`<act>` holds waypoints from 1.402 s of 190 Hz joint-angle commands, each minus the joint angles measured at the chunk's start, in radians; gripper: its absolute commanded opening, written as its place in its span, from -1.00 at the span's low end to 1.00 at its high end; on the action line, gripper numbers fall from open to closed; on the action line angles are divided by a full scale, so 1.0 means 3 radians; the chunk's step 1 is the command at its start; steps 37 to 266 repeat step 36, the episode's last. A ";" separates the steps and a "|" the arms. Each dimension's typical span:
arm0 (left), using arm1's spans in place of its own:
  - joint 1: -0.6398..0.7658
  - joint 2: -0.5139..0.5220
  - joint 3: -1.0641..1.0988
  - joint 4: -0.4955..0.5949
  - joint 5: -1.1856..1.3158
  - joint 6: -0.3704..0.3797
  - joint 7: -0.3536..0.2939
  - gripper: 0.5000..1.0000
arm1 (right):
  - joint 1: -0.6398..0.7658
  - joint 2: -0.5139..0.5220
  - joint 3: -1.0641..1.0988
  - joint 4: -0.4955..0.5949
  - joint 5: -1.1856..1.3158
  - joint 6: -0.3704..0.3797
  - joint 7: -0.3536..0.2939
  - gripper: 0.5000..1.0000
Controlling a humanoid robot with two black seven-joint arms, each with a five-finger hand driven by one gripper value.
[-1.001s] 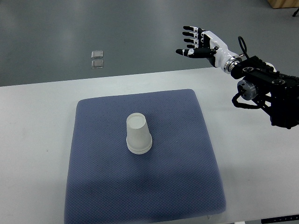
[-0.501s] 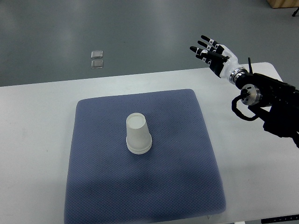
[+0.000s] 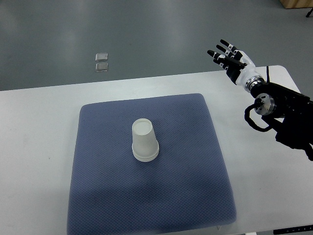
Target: Stack paper cups
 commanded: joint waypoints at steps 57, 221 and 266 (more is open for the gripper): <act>0.0000 0.0000 0.0000 0.0000 0.0000 0.0000 -0.0002 1.00 | -0.0008 0.0005 -0.0001 -0.0003 0.0005 0.0004 0.0075 0.65; 0.0000 0.0000 0.0000 0.0000 0.0000 0.0000 -0.0002 1.00 | -0.0008 0.0005 -0.0001 -0.0003 0.0005 0.0004 0.0075 0.65; 0.0000 0.0000 0.0000 0.0000 0.0000 0.0000 -0.0002 1.00 | -0.0008 0.0005 -0.0001 -0.0003 0.0005 0.0004 0.0075 0.65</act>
